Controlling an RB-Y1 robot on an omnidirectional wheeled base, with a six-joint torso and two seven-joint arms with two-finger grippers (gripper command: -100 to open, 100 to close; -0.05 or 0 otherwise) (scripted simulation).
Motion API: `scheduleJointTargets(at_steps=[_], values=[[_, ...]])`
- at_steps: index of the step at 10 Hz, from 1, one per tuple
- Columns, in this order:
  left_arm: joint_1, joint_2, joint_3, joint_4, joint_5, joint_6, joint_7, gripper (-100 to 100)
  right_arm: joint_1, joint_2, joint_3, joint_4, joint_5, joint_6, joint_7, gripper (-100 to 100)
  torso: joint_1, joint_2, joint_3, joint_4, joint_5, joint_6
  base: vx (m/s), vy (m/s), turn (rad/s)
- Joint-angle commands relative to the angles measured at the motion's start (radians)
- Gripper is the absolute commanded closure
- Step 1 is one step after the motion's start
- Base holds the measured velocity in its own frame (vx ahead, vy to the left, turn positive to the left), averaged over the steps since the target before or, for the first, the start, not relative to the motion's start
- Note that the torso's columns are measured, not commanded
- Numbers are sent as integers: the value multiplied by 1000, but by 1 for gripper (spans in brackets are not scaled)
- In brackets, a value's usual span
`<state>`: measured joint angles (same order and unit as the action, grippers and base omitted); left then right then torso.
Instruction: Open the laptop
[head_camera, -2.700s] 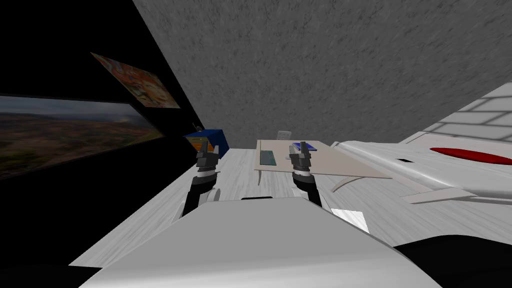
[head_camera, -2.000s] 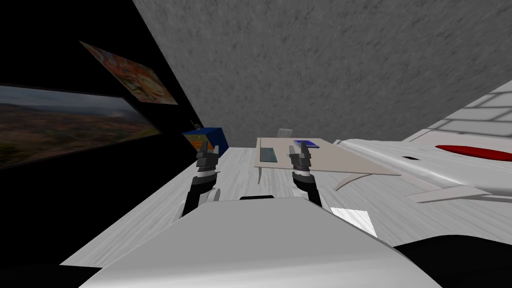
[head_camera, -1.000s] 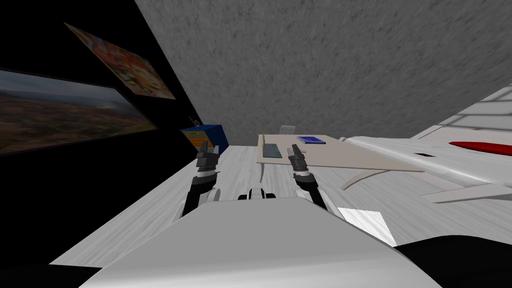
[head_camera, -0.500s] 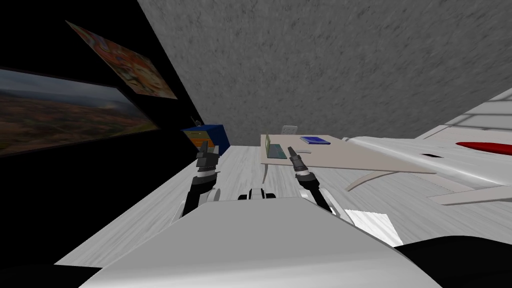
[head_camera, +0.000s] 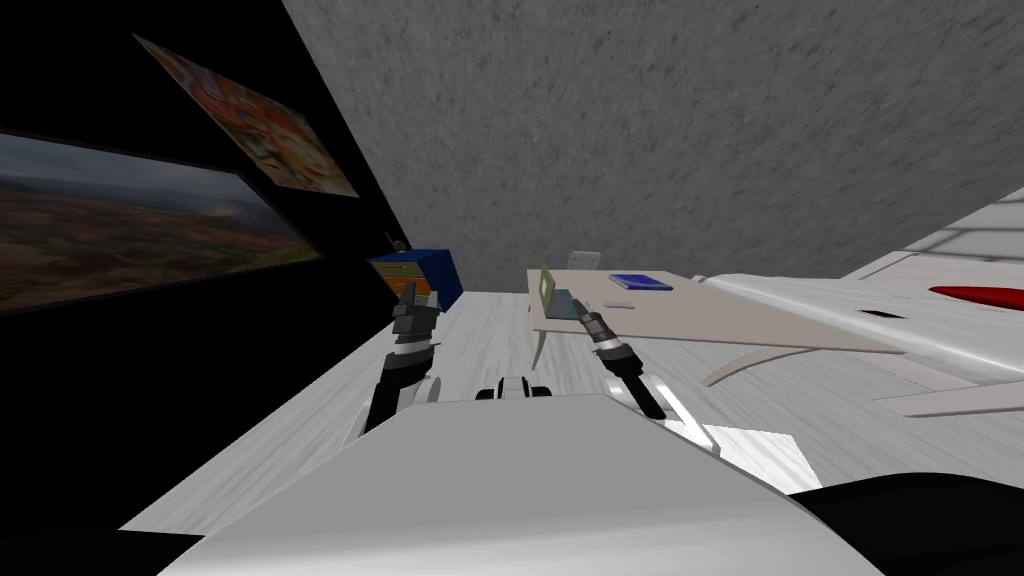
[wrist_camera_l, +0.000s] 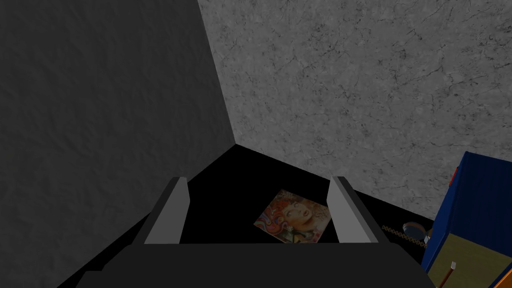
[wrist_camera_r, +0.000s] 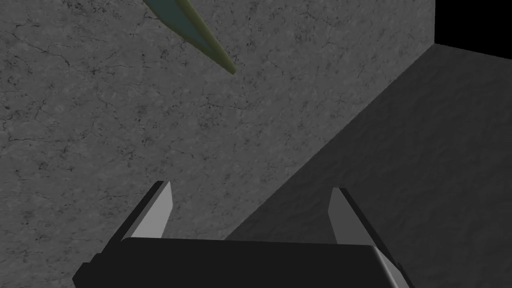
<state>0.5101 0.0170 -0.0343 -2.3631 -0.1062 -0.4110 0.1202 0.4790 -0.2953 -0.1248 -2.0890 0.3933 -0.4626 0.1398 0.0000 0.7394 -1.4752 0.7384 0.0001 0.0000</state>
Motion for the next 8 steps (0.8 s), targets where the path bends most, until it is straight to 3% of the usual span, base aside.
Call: scheduleJointTargets(at_steps=[1,8], values=[[0,0,0,0,0,0,0,0,-18,-32,-35,49,67,30,64,-100,1,-1,0,0,0,0,63,149,5],[0,0,0,0,0,0,0,0,-61,-154,-133,192,249,113,232,-100,1,-2,-1,-1,0,0,49,156,8]])
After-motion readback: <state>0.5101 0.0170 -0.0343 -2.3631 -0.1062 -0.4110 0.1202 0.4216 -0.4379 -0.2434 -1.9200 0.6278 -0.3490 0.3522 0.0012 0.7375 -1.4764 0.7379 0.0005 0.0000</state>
